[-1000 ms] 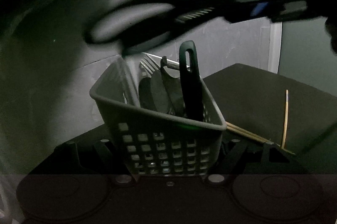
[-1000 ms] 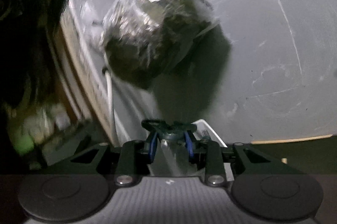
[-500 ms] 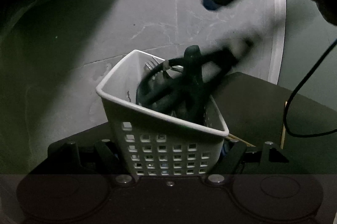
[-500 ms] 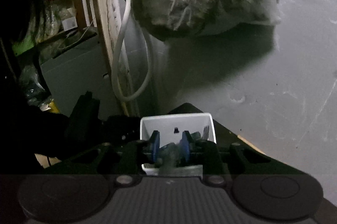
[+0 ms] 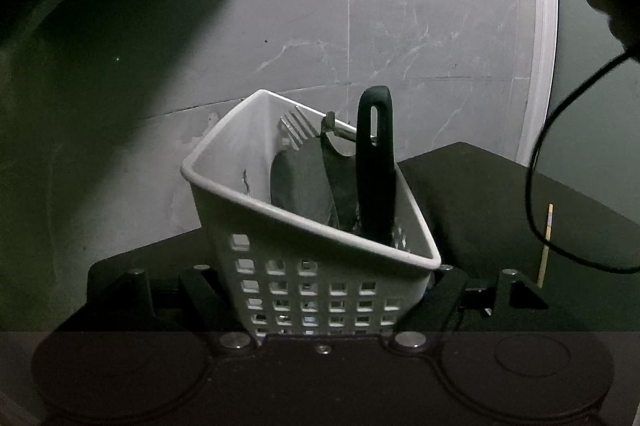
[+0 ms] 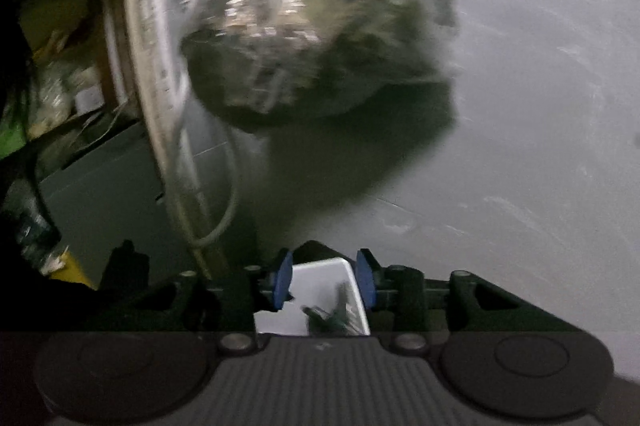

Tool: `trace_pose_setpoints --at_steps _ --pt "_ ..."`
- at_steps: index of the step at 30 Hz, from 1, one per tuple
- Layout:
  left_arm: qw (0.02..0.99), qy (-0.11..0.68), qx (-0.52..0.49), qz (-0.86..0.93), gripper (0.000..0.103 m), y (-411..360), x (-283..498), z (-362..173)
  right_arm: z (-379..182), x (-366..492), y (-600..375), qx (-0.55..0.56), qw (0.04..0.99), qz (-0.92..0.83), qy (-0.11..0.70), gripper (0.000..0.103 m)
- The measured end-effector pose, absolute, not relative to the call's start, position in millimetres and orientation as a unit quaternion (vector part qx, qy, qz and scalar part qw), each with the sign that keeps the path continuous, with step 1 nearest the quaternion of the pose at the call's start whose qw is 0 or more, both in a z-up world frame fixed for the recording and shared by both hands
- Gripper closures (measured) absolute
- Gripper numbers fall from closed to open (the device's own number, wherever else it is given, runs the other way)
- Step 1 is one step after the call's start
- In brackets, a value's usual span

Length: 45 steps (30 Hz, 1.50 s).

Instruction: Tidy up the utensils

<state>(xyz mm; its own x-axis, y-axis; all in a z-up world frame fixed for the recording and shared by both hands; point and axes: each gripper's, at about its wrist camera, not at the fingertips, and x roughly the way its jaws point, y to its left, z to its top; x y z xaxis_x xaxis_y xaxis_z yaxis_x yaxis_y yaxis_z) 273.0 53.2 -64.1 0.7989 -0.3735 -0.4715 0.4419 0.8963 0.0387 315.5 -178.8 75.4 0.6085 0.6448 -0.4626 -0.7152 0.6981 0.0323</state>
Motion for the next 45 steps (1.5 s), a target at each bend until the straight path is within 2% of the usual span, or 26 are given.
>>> trace_pose_setpoints --at_steps 4,8,13,18,25,27,34,40,45 --pt "0.946 0.237 0.075 -0.208 0.026 51.0 274.5 -62.9 56.3 308.8 -208.7 -0.025 0.913 0.332 0.235 0.039" --pt "0.947 0.24 0.076 -0.199 0.026 47.7 274.3 -60.2 16.8 310.2 -229.7 -0.003 0.918 0.281 0.279 0.03" --pt "0.949 0.244 0.077 -0.186 0.026 43.3 274.4 -59.0 -34.5 328.7 -248.7 0.031 0.913 0.224 0.34 0.026" --pt "0.95 0.248 0.077 -0.175 0.026 40.1 275.9 -57.5 -82.4 360.6 -276.0 0.12 0.896 0.162 0.397 0.024" --pt "0.95 0.254 0.079 -0.163 0.026 36.6 277.0 -56.9 -121.5 377.1 -306.9 0.237 0.866 0.134 0.42 0.017" --pt "0.95 0.254 0.079 -0.162 0.026 35.8 277.5 -56.9 -128.5 377.3 -313.9 0.268 0.862 0.148 0.404 0.015" --pt "0.95 0.257 0.084 -0.157 0.026 32.9 276.9 -57.7 -140.1 385.3 -319.6 0.295 0.861 0.194 0.367 0.014" --pt "0.95 0.259 0.085 -0.153 0.026 32.1 277.8 -56.7 -141.7 402.0 -312.4 0.297 0.854 0.217 0.368 0.028" --pt "0.95 0.259 0.085 -0.153 0.026 31.8 277.6 -57.2 -136.6 413.7 -297.0 0.252 0.864 0.222 0.376 0.029"
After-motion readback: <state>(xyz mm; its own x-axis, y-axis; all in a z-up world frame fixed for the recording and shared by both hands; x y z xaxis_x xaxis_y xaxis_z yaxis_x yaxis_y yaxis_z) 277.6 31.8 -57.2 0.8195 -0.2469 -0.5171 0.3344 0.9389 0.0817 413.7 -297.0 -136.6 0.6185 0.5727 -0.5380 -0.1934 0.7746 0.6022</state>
